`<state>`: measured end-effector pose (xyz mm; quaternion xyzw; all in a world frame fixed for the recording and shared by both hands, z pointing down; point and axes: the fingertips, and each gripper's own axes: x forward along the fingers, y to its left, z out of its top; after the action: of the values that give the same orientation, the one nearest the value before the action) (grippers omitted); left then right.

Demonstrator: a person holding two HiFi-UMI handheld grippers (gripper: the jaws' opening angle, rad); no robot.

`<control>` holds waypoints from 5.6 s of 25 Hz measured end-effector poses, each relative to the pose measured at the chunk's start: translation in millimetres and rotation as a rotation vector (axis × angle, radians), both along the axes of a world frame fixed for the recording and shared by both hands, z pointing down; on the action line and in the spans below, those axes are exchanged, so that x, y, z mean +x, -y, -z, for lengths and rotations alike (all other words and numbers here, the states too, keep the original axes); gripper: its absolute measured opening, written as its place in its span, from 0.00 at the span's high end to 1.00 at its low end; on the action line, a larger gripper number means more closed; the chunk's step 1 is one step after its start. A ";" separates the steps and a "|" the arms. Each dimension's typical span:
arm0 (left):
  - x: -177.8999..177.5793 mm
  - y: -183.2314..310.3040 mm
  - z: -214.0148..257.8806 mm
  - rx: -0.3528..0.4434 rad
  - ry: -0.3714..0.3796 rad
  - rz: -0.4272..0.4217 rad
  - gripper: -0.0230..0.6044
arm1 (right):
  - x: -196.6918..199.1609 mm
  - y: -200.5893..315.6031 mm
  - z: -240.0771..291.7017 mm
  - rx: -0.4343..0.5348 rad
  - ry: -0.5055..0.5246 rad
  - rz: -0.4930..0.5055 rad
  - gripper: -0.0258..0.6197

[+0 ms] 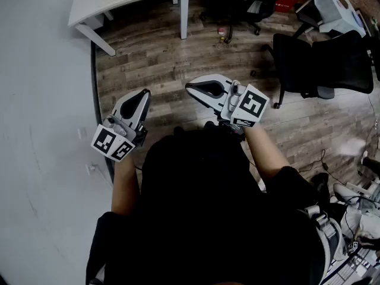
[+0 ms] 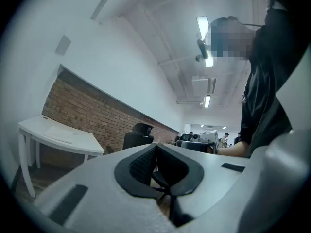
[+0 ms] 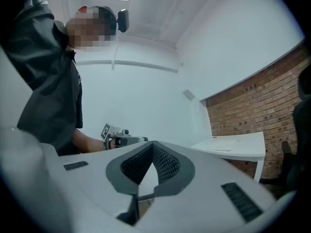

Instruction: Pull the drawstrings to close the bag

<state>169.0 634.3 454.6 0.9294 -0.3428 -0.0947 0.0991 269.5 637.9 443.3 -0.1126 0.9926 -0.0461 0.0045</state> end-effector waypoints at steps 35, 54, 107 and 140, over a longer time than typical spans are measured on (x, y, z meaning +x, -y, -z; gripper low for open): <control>-68.2 74.8 -33.4 -0.072 -0.104 0.093 0.94 | -21.8 108.5 -8.4 -0.035 0.025 -0.078 0.95; -130.0 308.3 -26.2 -0.158 0.035 0.216 0.94 | -105.8 376.5 -8.2 -0.094 0.091 0.054 0.95; -469.1 867.9 -190.9 -0.605 0.478 0.480 0.80 | -232.8 917.7 -96.4 -0.201 -0.172 -0.051 0.84; -497.2 896.5 -276.2 -1.008 0.544 0.674 0.82 | -270.7 983.1 -144.9 -0.306 -0.211 -0.034 0.84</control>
<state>-328.2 -262.2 730.7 0.6018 -0.6298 0.2894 0.3967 -1.3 -345.1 588.2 -0.1330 0.9669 -0.1842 -0.1162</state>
